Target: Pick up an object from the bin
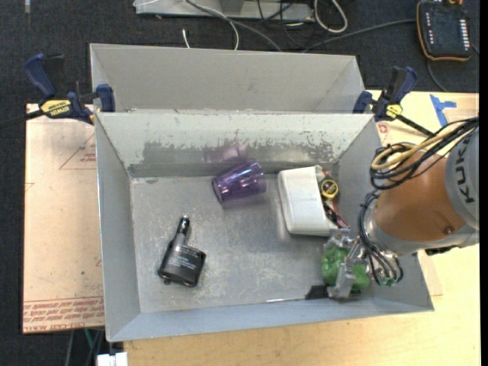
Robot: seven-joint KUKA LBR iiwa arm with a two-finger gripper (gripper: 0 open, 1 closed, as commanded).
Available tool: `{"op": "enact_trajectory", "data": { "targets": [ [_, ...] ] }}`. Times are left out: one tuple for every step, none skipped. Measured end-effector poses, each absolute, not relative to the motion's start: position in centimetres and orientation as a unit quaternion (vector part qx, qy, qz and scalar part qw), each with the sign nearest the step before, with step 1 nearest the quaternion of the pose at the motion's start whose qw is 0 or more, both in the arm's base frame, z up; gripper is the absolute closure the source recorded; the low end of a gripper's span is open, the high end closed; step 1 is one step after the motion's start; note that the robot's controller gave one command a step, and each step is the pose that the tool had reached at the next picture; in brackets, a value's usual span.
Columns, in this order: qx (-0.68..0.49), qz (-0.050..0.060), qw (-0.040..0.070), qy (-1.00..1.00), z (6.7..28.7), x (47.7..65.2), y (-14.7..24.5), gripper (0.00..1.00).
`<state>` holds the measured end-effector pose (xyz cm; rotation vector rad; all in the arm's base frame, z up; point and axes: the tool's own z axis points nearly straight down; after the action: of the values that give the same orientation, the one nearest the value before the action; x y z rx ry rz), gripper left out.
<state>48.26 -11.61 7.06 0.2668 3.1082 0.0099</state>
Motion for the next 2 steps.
{"op": "enact_trajectory", "data": {
  "targets": [
    [0.085, 0.003, 0.011, 0.996, 7.47, 48.28, -11.61, 1.0],
    [0.085, 0.003, 0.011, 0.996, 7.81, 48.29, -11.59, 1.0]
  ]
}}
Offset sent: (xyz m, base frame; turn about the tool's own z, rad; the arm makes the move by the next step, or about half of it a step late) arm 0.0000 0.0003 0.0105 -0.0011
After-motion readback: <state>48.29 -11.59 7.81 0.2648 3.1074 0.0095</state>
